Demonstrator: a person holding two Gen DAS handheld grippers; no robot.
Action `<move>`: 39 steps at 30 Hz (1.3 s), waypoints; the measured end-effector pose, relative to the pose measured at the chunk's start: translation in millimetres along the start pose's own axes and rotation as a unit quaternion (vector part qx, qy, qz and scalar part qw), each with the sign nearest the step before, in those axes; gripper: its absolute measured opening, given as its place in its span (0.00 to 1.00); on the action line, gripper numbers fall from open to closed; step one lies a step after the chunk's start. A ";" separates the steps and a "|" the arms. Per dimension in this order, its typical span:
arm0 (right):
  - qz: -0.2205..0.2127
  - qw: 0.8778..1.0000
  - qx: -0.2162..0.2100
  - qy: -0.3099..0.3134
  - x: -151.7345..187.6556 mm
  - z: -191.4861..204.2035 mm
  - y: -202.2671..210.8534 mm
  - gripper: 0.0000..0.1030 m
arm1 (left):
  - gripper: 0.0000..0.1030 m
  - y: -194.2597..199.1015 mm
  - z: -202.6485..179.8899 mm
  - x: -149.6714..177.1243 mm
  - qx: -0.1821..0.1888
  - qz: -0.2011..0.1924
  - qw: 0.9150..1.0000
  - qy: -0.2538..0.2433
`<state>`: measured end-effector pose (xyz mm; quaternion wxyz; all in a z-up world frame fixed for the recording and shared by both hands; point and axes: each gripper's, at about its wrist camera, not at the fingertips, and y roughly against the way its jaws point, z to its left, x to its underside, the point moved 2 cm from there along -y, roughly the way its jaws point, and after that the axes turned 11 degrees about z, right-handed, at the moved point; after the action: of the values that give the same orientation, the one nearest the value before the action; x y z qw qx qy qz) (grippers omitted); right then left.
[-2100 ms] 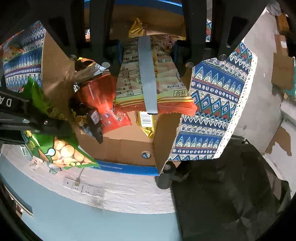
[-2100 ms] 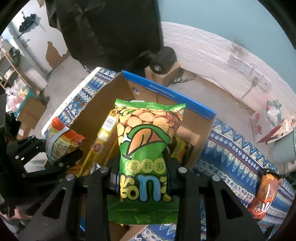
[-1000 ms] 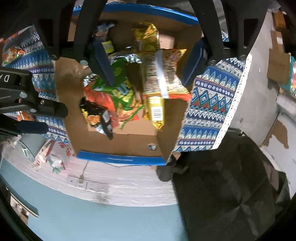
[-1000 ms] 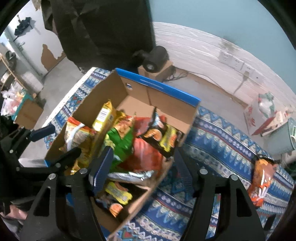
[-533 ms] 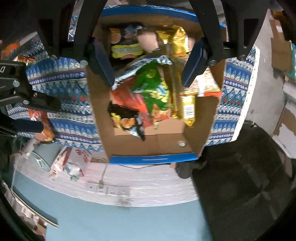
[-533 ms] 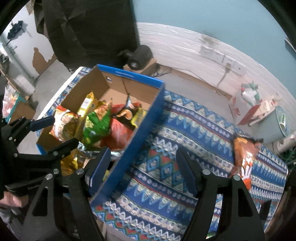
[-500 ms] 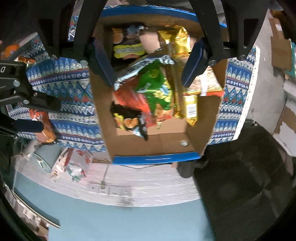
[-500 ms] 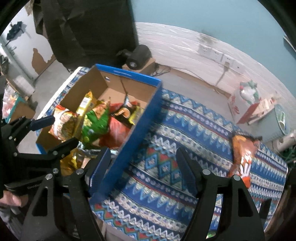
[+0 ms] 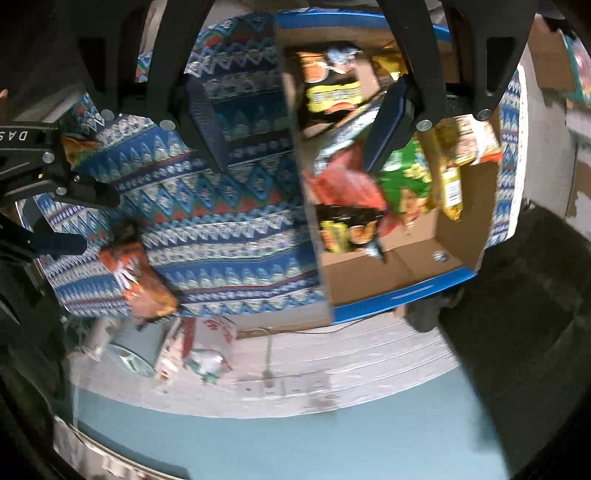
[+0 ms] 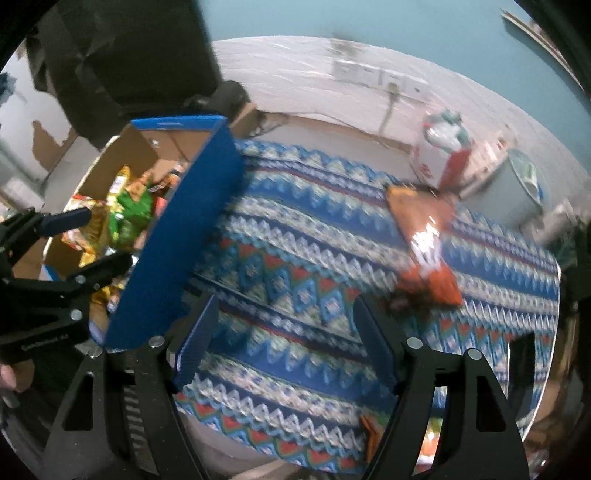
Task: Organize snacks
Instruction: 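Move both grippers away from the box toward the orange bags on the cloth, then grasp an orange chip bag with the left gripper while the right gripper grasps an orange-green rice cracker bag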
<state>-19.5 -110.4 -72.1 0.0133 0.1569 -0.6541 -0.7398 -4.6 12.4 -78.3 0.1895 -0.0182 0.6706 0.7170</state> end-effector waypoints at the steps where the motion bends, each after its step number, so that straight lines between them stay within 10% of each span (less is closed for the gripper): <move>1: 0.002 1.000 0.000 -0.012 7.8 -9.1 -0.6 0.73 | 0.74 -1.1 -7.1 -0.5 0.000 0.002 1.000 -0.008; 25: 0.010 0.977 0.007 -0.213 142.8 -120.9 1.2 0.78 | 0.74 -22.0 -118.3 -0.7 0.040 0.047 0.991 -0.123; 39: 0.052 0.929 -0.077 -0.359 164.5 -166.1 -41.6 0.79 | 0.74 -29.8 -137.3 -2.2 0.031 0.055 0.988 -0.142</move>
<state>-126.7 -301.5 -163.6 -0.1718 -0.1553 -0.5633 -0.7931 -25.0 -120.2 -119.8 0.2438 0.1269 0.6590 0.7002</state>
